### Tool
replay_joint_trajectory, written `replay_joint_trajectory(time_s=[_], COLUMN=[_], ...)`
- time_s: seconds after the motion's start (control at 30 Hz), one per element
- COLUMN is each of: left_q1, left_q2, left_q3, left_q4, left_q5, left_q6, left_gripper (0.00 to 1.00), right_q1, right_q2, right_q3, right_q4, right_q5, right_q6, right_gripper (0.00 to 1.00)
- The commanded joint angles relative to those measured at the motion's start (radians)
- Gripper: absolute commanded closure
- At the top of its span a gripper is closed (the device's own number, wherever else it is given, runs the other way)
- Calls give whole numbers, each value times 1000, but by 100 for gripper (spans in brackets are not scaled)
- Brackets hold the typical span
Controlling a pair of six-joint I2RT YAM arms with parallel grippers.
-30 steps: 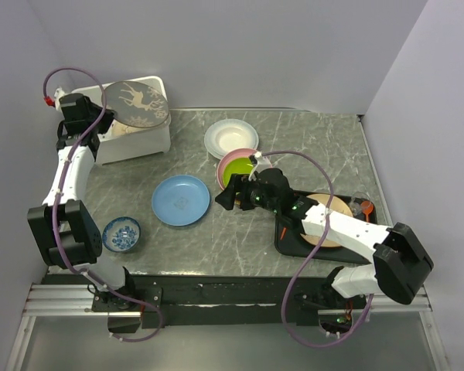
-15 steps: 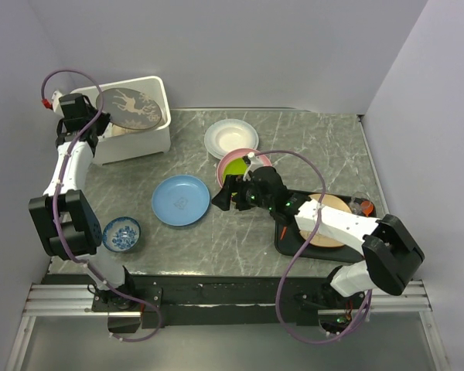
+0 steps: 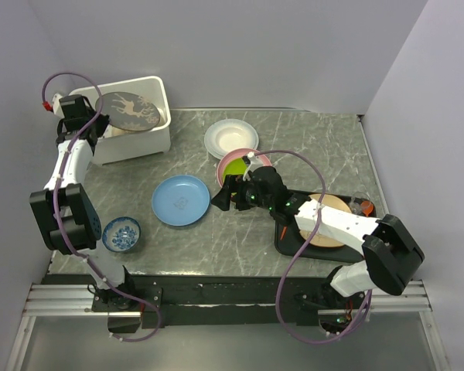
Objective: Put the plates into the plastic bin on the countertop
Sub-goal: Place the plate in the plastic bin.
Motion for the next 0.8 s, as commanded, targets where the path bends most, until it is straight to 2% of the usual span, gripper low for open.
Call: replay_joint_trajectory(time_s=[0.0,0.43,0.5,0.77], left_q1=[8,26,26,28], left_q2=[-6,68,75,143], left_q3=[93,126,129,239], left_q4=[148,156,200,163], left_q5=[42,82,88,96], left_q6=[-19,-39,-49,-39], left_gripper=[99,99,99,99], right_q1=[-6,-5,-6,-6], right_q2=[3,7,6,19], right_q3=[38,41,44,58], right_q4=[39,25,23,28], right_q5=[-6,-5,-3,-16], right_q6=[-7,-16,-18,-12], right_gripper=[9,9,9,9])
